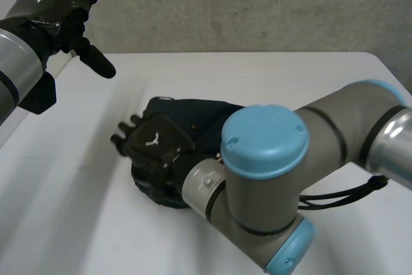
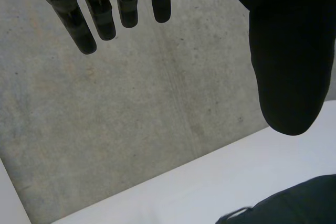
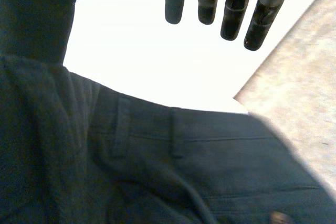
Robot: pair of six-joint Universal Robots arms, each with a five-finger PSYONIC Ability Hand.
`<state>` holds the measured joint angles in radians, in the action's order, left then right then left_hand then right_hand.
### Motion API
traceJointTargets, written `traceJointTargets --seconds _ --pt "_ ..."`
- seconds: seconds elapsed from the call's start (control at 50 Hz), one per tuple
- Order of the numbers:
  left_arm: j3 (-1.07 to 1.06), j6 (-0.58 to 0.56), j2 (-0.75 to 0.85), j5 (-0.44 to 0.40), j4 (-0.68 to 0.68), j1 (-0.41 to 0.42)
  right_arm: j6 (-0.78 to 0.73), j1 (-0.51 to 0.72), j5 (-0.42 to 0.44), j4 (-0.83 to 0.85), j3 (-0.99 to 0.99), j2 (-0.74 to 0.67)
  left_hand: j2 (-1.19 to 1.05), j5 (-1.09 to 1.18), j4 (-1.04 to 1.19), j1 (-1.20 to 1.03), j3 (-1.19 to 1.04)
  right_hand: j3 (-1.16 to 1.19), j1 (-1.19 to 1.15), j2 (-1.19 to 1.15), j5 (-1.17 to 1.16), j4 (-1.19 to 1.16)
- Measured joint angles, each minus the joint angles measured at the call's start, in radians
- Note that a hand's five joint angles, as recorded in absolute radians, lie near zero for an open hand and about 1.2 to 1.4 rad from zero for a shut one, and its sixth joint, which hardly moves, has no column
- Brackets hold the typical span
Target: Fold the shorts.
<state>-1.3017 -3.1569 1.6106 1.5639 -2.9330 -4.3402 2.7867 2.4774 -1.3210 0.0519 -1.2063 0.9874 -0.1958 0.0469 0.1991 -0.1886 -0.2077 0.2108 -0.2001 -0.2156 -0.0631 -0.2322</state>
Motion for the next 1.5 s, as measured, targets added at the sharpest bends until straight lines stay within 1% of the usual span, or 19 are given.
traceJointTargets --seconds 0.1,0.14,0.2,0.28,0.36,0.5,0.56,0.6,0.62,0.66,0.68,0.74,0.76,0.78,0.86,0.94,1.1,1.34,1.5 --pt "-0.018 -0.018 0.008 -0.005 0.008 0.001 0.023 -0.062 -0.04 -0.069 -0.01 0.074 0.0 0.0 0.0 0.0 0.0 0.0 0.0 0.0 0.0 0.0" --pt "-0.024 -0.025 0.009 -0.005 0.009 0.002 0.026 -0.078 -0.043 -0.086 -0.014 0.084 0.0 0.0 0.0 0.0 0.0 0.0 0.0 0.0 0.0 0.0" --pt "-0.066 -0.068 0.014 -0.004 0.004 0.002 0.033 -0.16 -0.046 -0.169 -0.042 0.12 0.0 0.0 0.0 0.0 0.0 0.0 0.0 0.0 0.0 0.0" --pt "-0.104 -0.102 0.042 -0.003 -0.019 0.0 0.034 -0.221 -0.042 -0.217 -0.081 0.141 0.0 0.0 0.0 0.0 0.0 0.0 0.0 0.0 0.0 0.0" --pt "-0.116 -0.113 0.097 -0.003 -0.041 -0.002 0.034 -0.261 -0.034 -0.231 -0.126 0.166 0.0 0.0 0.0 0.0 0.0 0.0 0.0 0.0 0.0 0.0" --pt "-0.099 -0.113 0.264 -0.018 -0.058 0.006 0.031 -0.331 0.002 -0.217 -0.256 0.242 -0.002 0.0 0.002 -0.005 -0.001 0.0 0.0 0.0 0.0 0.0" --pt "-0.11 -0.114 0.295 -0.04 -0.056 0.01 0.033 -0.351 0.008 -0.206 -0.288 0.261 -0.02 0.003 0.016 -0.029 -0.008 0.0 0.0 0.0 0.0 0.0" --pt "-0.144 -0.115 0.306 -0.088 -0.054 0.012 0.035 -0.371 0.011 -0.198 -0.313 0.278 -0.028 0.003 0.024 -0.037 -0.013 0.0 0.0 0.0 0.0 0.0" --pt "-0.144 -0.115 0.306 -0.088 -0.054 0.012 0.035 -0.371 0.011 -0.198 -0.313 0.278 -0.028 0.003 0.024 -0.037 -0.013 0.0 0.0 0.0 0.0 0.0" --pt "-0.188 -0.118 0.292 -0.144 -0.054 0.011 0.036 -0.394 0.011 -0.192 -0.333 0.294 -0.029 0.004 0.024 -0.037 -0.016 0.0 0.0 0.0 0.0 0.0" --pt "-0.195 -0.118 0.288 -0.152 -0.055 0.011 0.036 -0.397 0.011 -0.191 -0.335 0.296 -0.029 0.004 0.024 -0.037 -0.016 0.0 0.0 0.0 0.0 0.0" --pt "-0.274 -0.121 0.235 -0.238 -0.058 0.006 0.038 -0.421 0.01 -0.19 -0.348 0.306 -0.028 0.003 0.023 -0.036 -0.016 0.0 0.0 0.0 0.0 0.0" --pt "-0.28 -0.121 0.23 -0.245 -0.058 0.006 0.039 -0.423 0.01 -0.19 -0.349 0.306 -0.028 0.002 0.023 -0.036 -0.016 0.0 0.0 0.0 0.0 0.0" --pt "-0.324 -0.126 0.198 -0.285 -0.063 0.003 0.044 -0.434 0.011 -0.19 -0.354 0.308 -0.027 0.0 0.022 -0.034 -0.015 0.0 0.0 0.0 0.0 0.0" --pt "-0.411 -0.156 0.137 -0.342 -0.089 0.001 0.07 -0.45 0.016 -0.191 -0.366 0.31 -0.027 0.0 0.022 -0.034 -0.014 0.0 0.0 0.0 0.0 0.0" --pt "-0.476 -0.212 0.1 -0.362 -0.131 0.005 0.098 -0.455 0.019 -0.191 -0.371 0.309 -0.027 0.0 0.022 -0.034 -0.014 0.0 0.0 0.0 0.0 0.0" --pt "-0.565 -0.34 0.089 -0.361 -0.191 0.017 0.126 -0.458 0.021 -0.188 -0.379 0.323 -0.027 0.0 0.022 -0.034 -0.014 0.0 0.0 0.0 0.0 0.0" --pt "-0.67 -0.396 0.047 -0.371 -0.207 0.009 0.122 -0.465 0.021 -0.15 -0.446 0.332 -0.027 0.0 0.022 -0.034 -0.014 0.0 0.0 0.0 0.0 0.0" --pt "-0.711 -0.423 0.054 -0.39 -0.256 0.012 0.12 -0.463 0.02 -0.127 -0.471 0.332 -0.028 0.001 0.023 -0.036 -0.016 0.0 0.0 0.0 0.0 0.0"
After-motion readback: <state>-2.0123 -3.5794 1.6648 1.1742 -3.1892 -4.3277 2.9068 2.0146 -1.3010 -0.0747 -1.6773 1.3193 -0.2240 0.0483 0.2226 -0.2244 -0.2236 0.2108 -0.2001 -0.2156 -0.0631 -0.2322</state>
